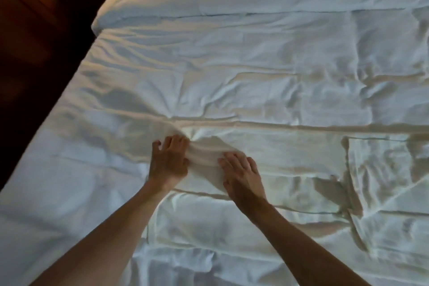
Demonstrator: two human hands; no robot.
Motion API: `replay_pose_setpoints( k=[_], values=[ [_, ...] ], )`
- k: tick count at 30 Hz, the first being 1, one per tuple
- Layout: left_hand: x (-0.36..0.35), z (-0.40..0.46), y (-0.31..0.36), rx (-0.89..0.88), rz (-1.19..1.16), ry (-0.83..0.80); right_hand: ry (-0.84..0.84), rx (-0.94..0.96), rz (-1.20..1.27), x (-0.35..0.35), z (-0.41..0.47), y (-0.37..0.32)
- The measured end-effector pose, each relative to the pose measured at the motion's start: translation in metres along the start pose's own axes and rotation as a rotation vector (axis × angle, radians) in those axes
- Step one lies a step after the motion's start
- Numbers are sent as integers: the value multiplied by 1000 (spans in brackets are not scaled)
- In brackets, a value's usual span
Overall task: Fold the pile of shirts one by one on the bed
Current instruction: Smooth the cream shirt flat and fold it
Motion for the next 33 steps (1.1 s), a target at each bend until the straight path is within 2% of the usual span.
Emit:
replay_pose_setpoints(
  k=[4,9,11,13,15,18,21,24,26,29,31,33],
  values=[
    [-14,-12,-22,-16,-9,86,116,-16,-60,-1,10,7],
    [16,-14,-36,-72,-204,569,325,34,33,23,15,14],
    [17,-28,-31,-122,-196,628,369,14,60,29,9,15],
    [-1,-42,-27,-169,-203,508,310,25,55,26,-2,14],
    [-16,-52,-28,-95,-237,361,238,48,49,20,-14,14],
    [-4,-50,1,84,-359,372,163,-57,-47,13,-24,25],
    [14,-26,86,-57,-675,335,97,-250,-123,-1,-35,45],
    [-5,5,144,-160,-718,122,17,-311,-234,-14,-44,60],
    [-34,16,128,-139,-547,62,6,-335,-236,-16,-44,61],
    [-63,6,50,-179,-244,92,0,-375,-233,-14,-43,56],
    [-70,-6,-11,-87,-142,36,-15,-377,-233,-16,-42,56],
    [-66,-13,-46,66,-105,-47,2,-408,-209,-17,-41,55]
  ],
)
Point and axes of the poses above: each hand's wrist, its own z-axis towards the middle knuckle, its own x-axis out of the back of the hand, y = z × x, the point moved 2 cm from there along z, towards the middle knuckle, and after that the axes turned 7 degrees about -x, right-handed, at the moved point
